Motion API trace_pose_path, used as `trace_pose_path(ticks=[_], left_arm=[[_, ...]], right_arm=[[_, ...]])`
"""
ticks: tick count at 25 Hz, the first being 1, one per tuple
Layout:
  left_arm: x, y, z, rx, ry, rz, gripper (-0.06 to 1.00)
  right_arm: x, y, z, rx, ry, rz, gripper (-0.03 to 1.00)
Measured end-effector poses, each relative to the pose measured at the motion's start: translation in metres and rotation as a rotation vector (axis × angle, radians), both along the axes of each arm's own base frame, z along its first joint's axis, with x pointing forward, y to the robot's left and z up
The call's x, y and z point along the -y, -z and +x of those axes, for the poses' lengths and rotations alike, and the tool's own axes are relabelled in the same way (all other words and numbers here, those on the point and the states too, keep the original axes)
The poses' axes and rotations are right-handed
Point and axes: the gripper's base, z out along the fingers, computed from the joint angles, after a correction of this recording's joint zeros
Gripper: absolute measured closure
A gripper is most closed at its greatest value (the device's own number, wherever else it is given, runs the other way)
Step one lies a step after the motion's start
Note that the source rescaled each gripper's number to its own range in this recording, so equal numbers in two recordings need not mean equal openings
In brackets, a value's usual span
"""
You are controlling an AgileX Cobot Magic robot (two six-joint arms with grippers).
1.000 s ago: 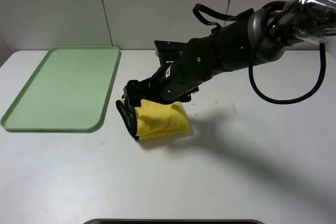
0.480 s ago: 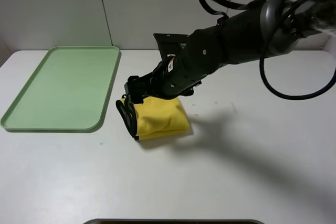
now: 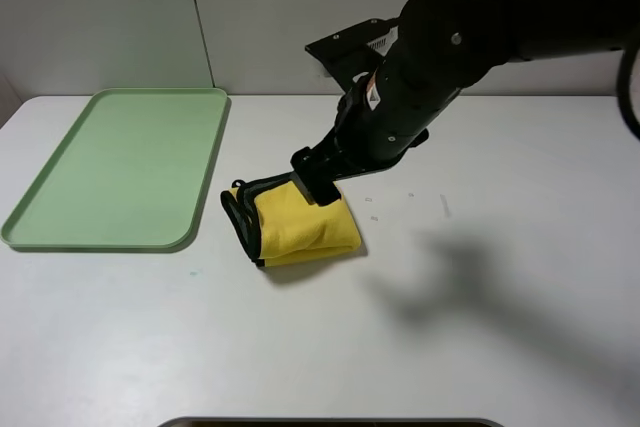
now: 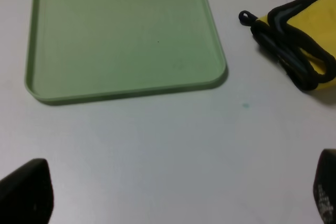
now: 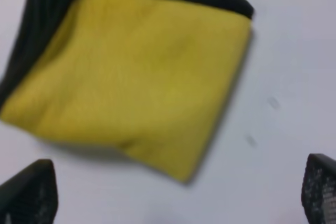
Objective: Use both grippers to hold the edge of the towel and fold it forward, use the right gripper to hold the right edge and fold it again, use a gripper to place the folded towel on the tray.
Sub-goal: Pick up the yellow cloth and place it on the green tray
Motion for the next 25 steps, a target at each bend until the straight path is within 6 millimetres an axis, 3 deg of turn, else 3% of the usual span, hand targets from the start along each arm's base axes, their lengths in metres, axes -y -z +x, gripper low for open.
trace_pose_path(ticks=[4, 8, 19, 25], left_arm=[[0.0, 0.0, 0.0, 0.0, 0.0, 0.0, -0.06], [0.0, 0.0, 0.0, 0.0, -0.003, 0.004, -0.06], [0.0, 0.0, 0.0, 0.0, 0.0, 0.0, -0.06], [0.0, 0.0, 0.0, 0.0, 0.0, 0.0, -0.06]], right_arm=[[0.014, -0.012, -0.013, -0.001, -0.04, -0.049, -0.03], [0.036, -0.01, -0.033, -0.023, -0.05, -0.079, -0.03], [0.124, -0.006, -0.067, -0.079, 0.148, -0.079, -0.03], [0.164, -0.02, -0.086, -0.056, 0.286, -0.039, -0.03]])
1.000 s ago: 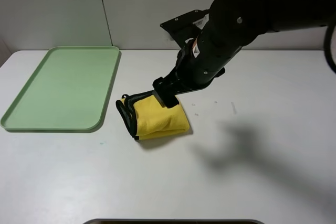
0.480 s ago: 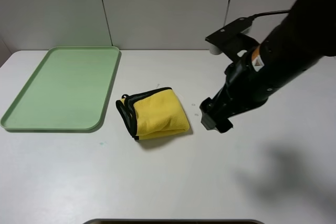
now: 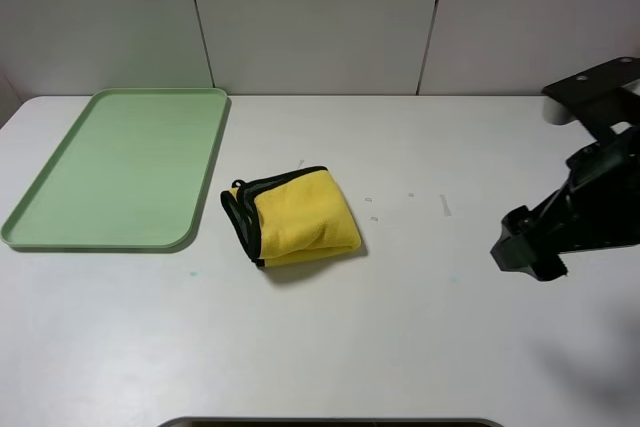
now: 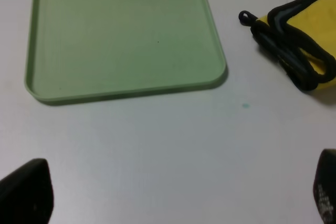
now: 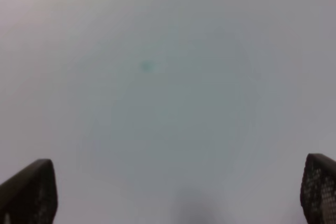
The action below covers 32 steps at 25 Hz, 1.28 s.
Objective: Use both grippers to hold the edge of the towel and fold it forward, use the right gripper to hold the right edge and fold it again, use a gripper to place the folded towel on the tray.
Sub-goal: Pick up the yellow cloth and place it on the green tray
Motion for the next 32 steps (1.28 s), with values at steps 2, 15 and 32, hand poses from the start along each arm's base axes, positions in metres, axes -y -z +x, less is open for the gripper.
trace_pose_path(ticks=[2, 15, 32], left_arm=[[0.0, 0.0, 0.0, 0.0, 0.0, 0.0, -0.06], [0.0, 0.0, 0.0, 0.0, -0.003, 0.004, -0.06], [0.0, 0.0, 0.0, 0.0, -0.003, 0.004, -0.06]], right_arm=[[0.012, -0.006, -0.008, 0.018, 0.044, 0.01, -0.03], [0.056, -0.036, -0.085, 0.184, 0.159, 0.093, -0.03], [0.083, -0.037, -0.165, 0.653, 0.192, 0.304, -0.03]])
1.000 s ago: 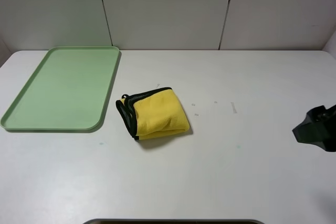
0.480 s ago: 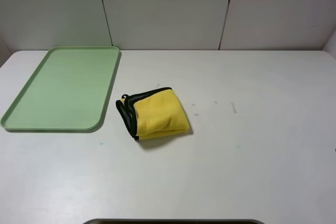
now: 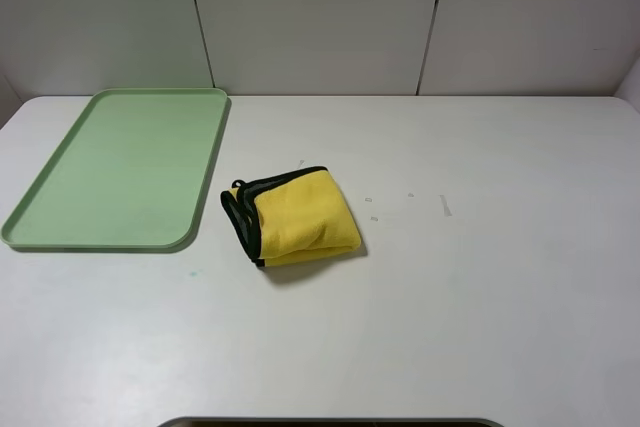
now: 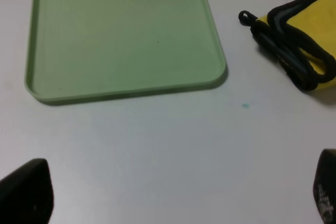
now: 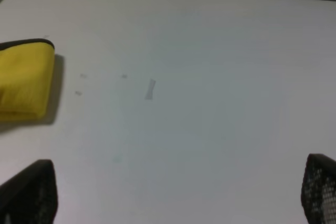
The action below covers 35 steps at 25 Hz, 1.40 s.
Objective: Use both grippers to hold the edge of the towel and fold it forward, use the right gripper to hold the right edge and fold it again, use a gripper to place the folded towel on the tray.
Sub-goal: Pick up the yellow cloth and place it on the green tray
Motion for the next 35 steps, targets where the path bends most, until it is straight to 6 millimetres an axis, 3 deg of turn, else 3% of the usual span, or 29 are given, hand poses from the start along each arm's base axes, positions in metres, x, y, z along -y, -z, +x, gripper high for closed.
trace_pose_path(ticks=[7, 35], left_arm=[[0.0, 0.0, 0.0, 0.0, 0.0, 0.0, -0.06], [0.0, 0.0, 0.0, 0.0, 0.0, 0.0, -0.06]], right_arm=[[-0.0006, 0.0, -0.0011, 0.002, 0.12, 0.002, -0.03], [-0.0006, 0.0, -0.0011, 0.002, 0.125, 0.002, -0.03]])
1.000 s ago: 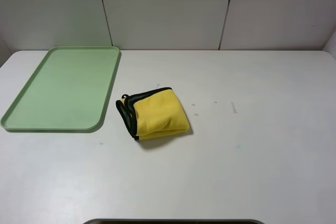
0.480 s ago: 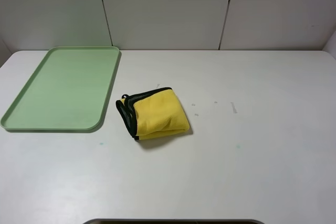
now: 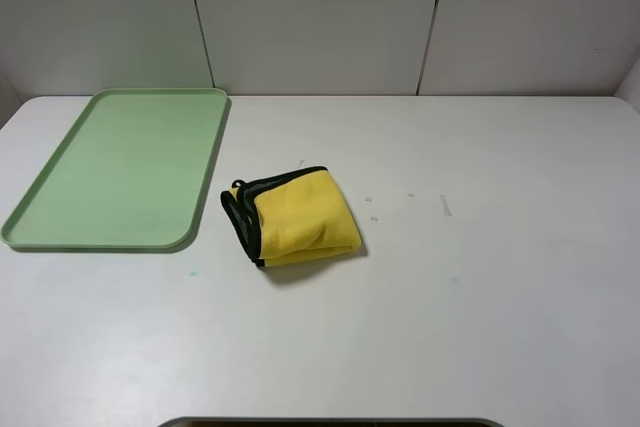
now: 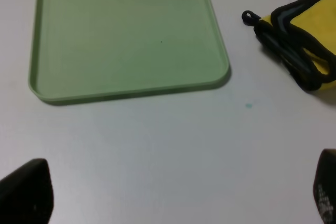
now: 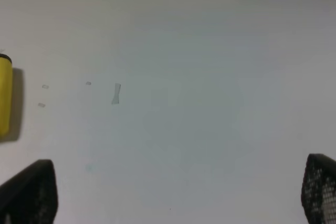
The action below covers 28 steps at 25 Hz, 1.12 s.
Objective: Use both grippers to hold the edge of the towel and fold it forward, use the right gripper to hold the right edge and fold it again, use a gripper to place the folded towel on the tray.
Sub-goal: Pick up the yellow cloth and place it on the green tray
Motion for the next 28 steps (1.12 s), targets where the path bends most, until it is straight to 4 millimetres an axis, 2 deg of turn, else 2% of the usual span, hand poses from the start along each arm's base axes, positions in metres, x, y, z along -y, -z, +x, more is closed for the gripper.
trace_pose_path(ticks=[7, 12, 20, 28], left_arm=[[0.001, 0.0, 0.001, -0.012, -0.016, -0.045, -0.06], [0.011, -0.007, 0.014, -0.069, -0.001, -0.166, -0.06], [0.031, -0.014, 0.058, -0.217, 0.034, -0.383, -0.05], [0.041, -0.007, 0.11, -0.323, -0.04, -0.508, -0.05]], right_arm=[[0.0, 0.0, 0.0, 0.0, 0.0, 0.0, -0.03], [0.0, 0.0, 0.0, 0.0, 0.0, 0.0, -0.03], [0.0, 0.0, 0.0, 0.0, 0.0, 0.0, -0.03], [0.0, 0.0, 0.0, 0.0, 0.0, 0.0, -0.03]])
